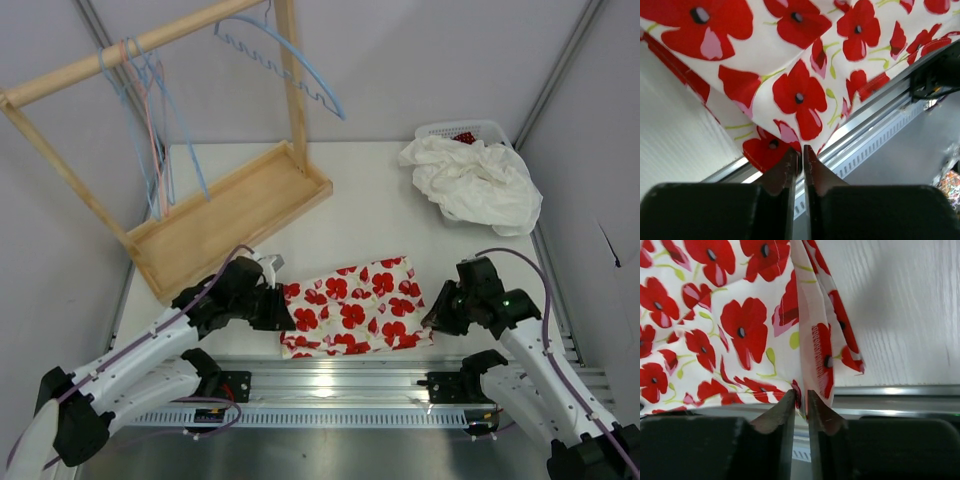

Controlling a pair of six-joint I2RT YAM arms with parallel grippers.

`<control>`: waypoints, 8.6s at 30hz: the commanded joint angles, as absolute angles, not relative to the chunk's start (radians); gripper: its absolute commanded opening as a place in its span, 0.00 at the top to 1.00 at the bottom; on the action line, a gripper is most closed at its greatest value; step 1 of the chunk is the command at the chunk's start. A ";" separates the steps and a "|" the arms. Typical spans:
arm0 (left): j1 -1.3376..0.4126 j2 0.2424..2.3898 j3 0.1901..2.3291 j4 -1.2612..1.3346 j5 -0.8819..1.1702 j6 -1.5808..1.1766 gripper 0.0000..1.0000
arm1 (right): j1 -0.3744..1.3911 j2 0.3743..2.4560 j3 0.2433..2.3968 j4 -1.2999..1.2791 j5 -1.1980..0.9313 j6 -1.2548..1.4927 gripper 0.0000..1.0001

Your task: Place the skirt on the hanger

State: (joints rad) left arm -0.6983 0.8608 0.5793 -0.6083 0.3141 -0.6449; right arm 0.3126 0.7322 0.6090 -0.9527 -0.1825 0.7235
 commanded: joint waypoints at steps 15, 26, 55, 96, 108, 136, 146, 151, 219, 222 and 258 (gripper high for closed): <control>-0.704 0.983 0.986 -0.688 0.075 -0.616 0.72 | 0.334 0.940 0.885 -0.777 -0.205 0.673 0.65; -0.730 1.155 0.642 -0.446 0.098 -0.764 1.00 | 0.445 1.422 0.810 -0.293 -0.141 0.687 1.00; -0.592 1.643 0.940 -0.376 -0.052 -0.373 1.00 | 0.189 1.729 0.999 -0.293 0.158 0.577 1.00; -0.491 1.212 1.945 -1.003 -0.611 -0.232 0.19 | 0.411 1.108 0.884 -0.293 -0.140 0.394 0.24; -0.402 1.311 1.810 -0.807 -0.640 -0.252 0.35 | 0.411 1.043 0.882 -0.394 -0.094 0.374 0.23; -0.368 1.289 1.937 -0.649 -0.589 0.046 1.00 | 0.410 1.091 0.873 -0.376 -0.071 0.429 0.22; -0.368 1.238 1.939 -0.581 -0.477 0.133 1.00 | 0.410 1.095 0.862 -0.359 -0.048 0.482 0.23; -0.368 1.206 1.948 -0.629 -0.410 0.129 1.00 | 0.411 1.089 0.842 -0.354 -0.045 0.517 0.24; -0.802 0.614 0.598 -0.446 -0.410 -0.606 1.00 | 1.158 1.517 0.884 -0.011 0.371 0.079 0.01; -0.811 0.554 0.542 -0.446 -0.380 -0.629 1.00 | 1.169 1.552 0.882 0.064 0.385 0.017 0.01; -0.971 0.741 0.483 -0.261 -0.506 -0.627 1.00 | 0.904 1.289 0.506 0.419 0.045 0.169 0.99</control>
State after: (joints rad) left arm -0.9249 0.6926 0.5026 -0.4061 -0.4450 -0.6239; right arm 0.9348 1.3613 0.5434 0.2970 0.1215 0.0814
